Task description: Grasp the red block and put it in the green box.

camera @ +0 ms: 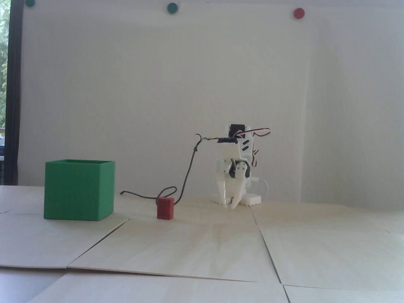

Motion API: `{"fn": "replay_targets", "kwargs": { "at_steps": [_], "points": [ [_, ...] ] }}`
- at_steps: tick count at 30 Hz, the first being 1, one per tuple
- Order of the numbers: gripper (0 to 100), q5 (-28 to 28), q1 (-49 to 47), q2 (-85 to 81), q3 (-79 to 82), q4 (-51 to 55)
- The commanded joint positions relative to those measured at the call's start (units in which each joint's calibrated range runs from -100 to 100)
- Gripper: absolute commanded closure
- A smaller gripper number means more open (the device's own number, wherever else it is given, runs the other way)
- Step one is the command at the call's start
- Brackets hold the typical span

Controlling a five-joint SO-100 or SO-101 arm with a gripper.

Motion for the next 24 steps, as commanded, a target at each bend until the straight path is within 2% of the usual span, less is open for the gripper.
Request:
{"fn": "replay_targets", "kwargs": {
  "at_steps": [1,15,19,24],
  "points": [
    [97,-0.29,0.33,-0.75,1.18,2.02],
    [98,0.08,-1.36,-0.75,0.38,0.51],
    [98,-0.86,-1.28,-0.75,-7.25,-0.08],
    [97,-5.18,-2.01,2.02,-21.63,-3.79]
  ]
}}
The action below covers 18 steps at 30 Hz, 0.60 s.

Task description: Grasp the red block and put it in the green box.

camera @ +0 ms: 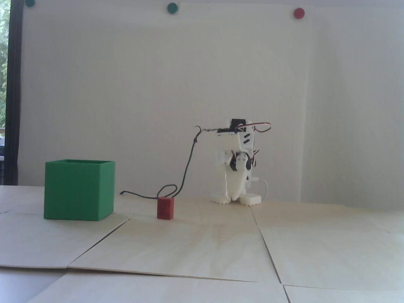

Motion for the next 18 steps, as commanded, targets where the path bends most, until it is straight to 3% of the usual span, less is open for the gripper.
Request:
{"fn": "replay_targets", "kwargs": {
  "at_steps": [1,10,18],
  "points": [
    [97,-2.36,-1.01,5.1,-16.4,-5.07],
    [97,-5.74,3.41,44.81,-48.26,-8.1],
    [97,-7.04,16.2,84.29,-77.36,-11.39]
  ]
}}
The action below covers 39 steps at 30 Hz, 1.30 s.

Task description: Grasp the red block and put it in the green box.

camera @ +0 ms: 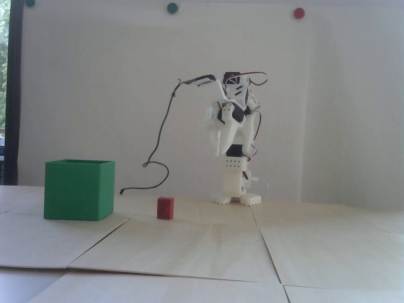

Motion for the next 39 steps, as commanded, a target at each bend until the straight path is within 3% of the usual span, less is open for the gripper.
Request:
{"fn": "replay_targets", "kwargs": {
  "at_steps": [1,9,18,22,29,39],
  "points": [
    [97,-0.36,7.78,23.98,-23.61,-2.4],
    [97,-0.36,15.26,45.85,-44.2,-1.81],
    [97,0.1,19.2,53.59,-47.75,-1.73],
    [97,0.36,18.4,53.43,-47.75,0.97],
    [97,5.41,13.25,52.64,-48.46,19.1],
    [97,7.24,7.86,52.56,-48.46,20.87]
  ]
}}
